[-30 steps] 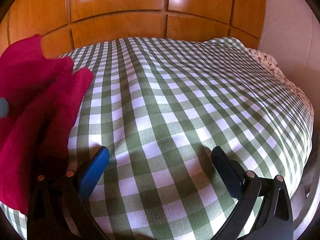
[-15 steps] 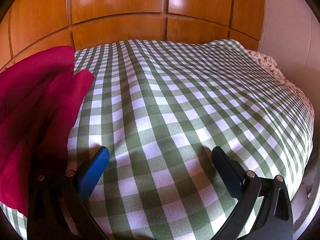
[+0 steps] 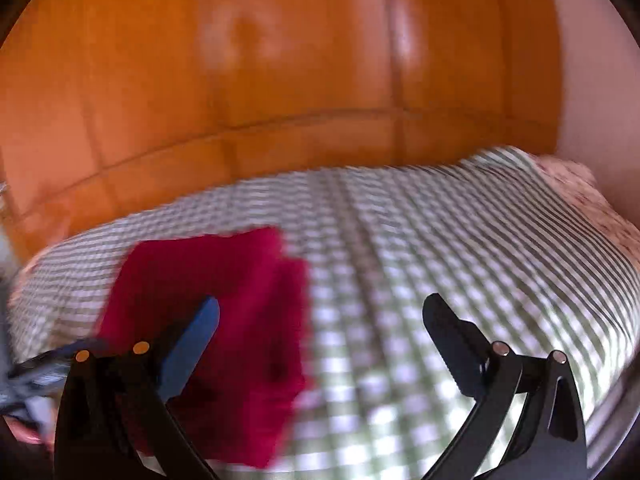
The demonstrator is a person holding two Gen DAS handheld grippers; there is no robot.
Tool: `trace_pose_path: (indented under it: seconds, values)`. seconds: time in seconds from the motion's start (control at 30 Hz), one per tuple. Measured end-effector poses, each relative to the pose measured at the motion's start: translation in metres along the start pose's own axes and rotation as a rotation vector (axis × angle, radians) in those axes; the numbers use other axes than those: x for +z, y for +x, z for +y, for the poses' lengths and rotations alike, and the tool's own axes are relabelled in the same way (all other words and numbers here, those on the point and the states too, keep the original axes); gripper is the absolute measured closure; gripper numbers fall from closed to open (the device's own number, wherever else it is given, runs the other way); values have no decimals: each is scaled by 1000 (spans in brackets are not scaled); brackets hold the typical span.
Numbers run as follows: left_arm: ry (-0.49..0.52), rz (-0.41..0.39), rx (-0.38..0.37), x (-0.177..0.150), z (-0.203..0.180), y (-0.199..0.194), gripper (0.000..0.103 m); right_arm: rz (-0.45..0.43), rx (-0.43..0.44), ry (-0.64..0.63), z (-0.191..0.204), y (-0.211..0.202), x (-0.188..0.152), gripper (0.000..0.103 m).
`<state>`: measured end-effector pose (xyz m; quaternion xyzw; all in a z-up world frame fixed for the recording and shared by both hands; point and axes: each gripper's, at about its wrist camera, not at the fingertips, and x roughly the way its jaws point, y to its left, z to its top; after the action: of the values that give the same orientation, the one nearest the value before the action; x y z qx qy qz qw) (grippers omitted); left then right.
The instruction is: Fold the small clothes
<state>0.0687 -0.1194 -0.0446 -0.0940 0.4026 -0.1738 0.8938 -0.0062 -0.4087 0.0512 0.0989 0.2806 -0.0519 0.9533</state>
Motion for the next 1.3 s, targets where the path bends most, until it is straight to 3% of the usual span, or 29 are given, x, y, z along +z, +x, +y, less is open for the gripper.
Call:
trace_pose_path:
  seconds: [0.17, 0.23, 0.33, 0.43, 0.5, 0.6, 0.77, 0.97, 1.07, 1.17, 1.3]
  values:
    - [7, -1, -12, 0, -3, 1, 25, 86, -9, -167, 57, 21, -10, 2]
    - [5, 1, -17, -1, -2, 1, 25, 132, -47, -203, 62, 36, -16, 2]
    - [19, -10, -24, -2, -5, -3, 24, 180, -177, -219, 45, 52, -25, 2]
    - [75, -7, -45, -6, -17, -3, 16, 229, -156, -103, 2, 58, -33, 2]
    - [104, 19, -68, -10, -26, 3, 16, 238, -149, -75, -12, 60, -42, 2]
    - [114, 62, -58, -19, -32, 18, 14, 224, -117, -8, -25, 62, -51, 2]
    - [88, 61, -59, -19, -28, 16, 14, 216, -50, 106, -29, 59, -43, 2]
    - [83, 25, -24, -17, -25, -1, 14, 140, 30, 74, -7, 16, -28, 2]
    - [79, 46, -26, -18, -23, 5, 12, 197, 65, 50, 1, 18, -32, 2]
    - [77, 68, -39, -20, -21, 11, 6, 250, -54, -26, -2, 34, -47, 2]
    - [76, 83, -60, -25, -22, 13, 5, 291, 6, 62, -21, 46, -55, 2]
